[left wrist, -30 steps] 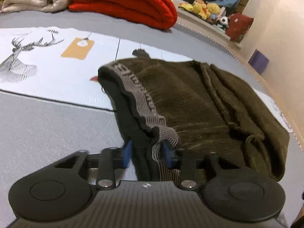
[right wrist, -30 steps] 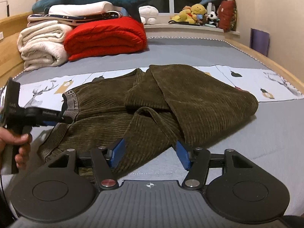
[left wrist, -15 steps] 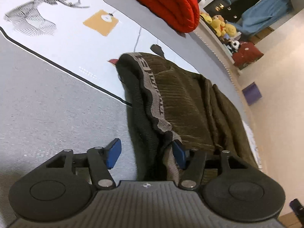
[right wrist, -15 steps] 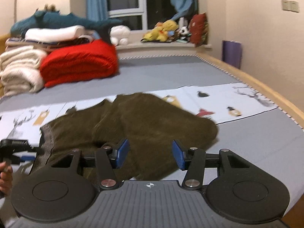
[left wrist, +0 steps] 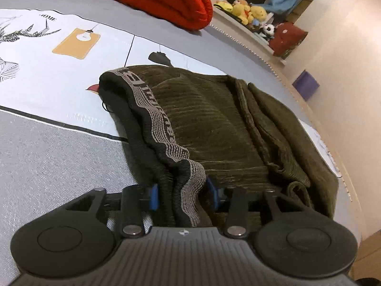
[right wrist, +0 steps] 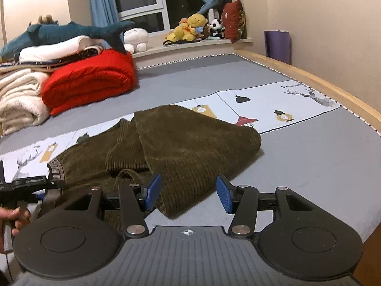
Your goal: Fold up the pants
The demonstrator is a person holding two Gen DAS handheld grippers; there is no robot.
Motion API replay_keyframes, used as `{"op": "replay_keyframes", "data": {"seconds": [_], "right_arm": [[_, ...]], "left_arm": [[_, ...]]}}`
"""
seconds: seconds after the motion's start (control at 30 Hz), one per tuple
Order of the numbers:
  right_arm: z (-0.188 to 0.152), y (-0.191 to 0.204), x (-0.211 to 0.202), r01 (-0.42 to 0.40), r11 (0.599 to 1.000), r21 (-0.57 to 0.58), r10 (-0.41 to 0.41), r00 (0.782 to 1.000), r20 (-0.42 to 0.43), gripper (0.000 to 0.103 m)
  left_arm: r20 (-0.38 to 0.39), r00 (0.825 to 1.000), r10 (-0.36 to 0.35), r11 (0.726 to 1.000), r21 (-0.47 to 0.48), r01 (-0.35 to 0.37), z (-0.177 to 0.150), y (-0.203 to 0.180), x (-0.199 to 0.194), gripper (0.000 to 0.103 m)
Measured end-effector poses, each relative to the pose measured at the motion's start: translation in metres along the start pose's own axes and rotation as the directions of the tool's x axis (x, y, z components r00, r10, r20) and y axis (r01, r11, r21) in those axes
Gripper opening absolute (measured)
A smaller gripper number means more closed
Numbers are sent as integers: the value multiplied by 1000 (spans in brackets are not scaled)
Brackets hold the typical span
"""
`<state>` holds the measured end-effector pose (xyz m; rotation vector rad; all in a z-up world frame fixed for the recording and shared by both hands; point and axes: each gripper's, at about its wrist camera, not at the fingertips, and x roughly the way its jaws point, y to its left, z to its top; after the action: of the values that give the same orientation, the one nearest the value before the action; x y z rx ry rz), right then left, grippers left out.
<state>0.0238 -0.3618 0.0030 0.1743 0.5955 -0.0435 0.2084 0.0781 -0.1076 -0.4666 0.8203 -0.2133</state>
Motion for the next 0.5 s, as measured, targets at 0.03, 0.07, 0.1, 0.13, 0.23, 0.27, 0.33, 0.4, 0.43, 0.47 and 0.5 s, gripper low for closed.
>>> {"op": "replay_keyframes", "data": {"seconds": [0.03, 0.07, 0.1, 0.13, 0.23, 0.27, 0.33, 0.4, 0.43, 0.47, 0.5], "right_arm": [[0, 1, 1, 3, 1000, -8, -3, 1000, -3, 54], [1, 3, 1, 7, 1000, -17, -8, 1000, -7, 54], [1, 5, 2, 11, 1000, -24, -11, 1000, -10, 54], [1, 6, 2, 12, 1000, -28, -13, 1000, -13, 54], [3, 4, 0, 16, 1000, -16, -17, 1000, -18, 54], [4, 2, -1, 17, 1000, -4, -17, 1000, -18, 54], [5, -1, -4, 16, 1000, 17, -16, 1000, -12, 54], [5, -2, -8, 15, 999, 35, -15, 1000, -1, 54], [4, -2, -9, 12, 999, 42, -13, 1000, 6, 54], [3, -1, -11, 11, 999, 48, -12, 1000, 13, 54], [3, -1, -11, 10, 998, 54, -11, 1000, 18, 54]], "left_arm": [[14, 1000, -7, 1000, -6, 7, 2, 1, -3, 31], [36, 999, -11, 1000, 7, 11, 4, 0, -9, 29], [64, 998, -16, 1000, 23, 15, 5, -2, -15, 29], [89, 996, -22, 999, 35, 19, 7, -4, -22, 28], [137, 991, -3, 999, 34, -2, 11, -1, -41, 27], [140, 990, 12, 1000, 13, -14, 11, 4, -47, 27], [131, 990, 52, 997, -56, -45, 12, 23, -56, 27], [118, 985, 126, 987, -119, -112, 11, 43, -66, 27], [117, 979, 168, 977, -152, -149, 11, 54, -72, 27], [122, 972, 200, 968, -178, -177, 10, 61, -80, 27], [132, 963, 235, 959, -191, -208, 11, 65, -89, 27]]}}
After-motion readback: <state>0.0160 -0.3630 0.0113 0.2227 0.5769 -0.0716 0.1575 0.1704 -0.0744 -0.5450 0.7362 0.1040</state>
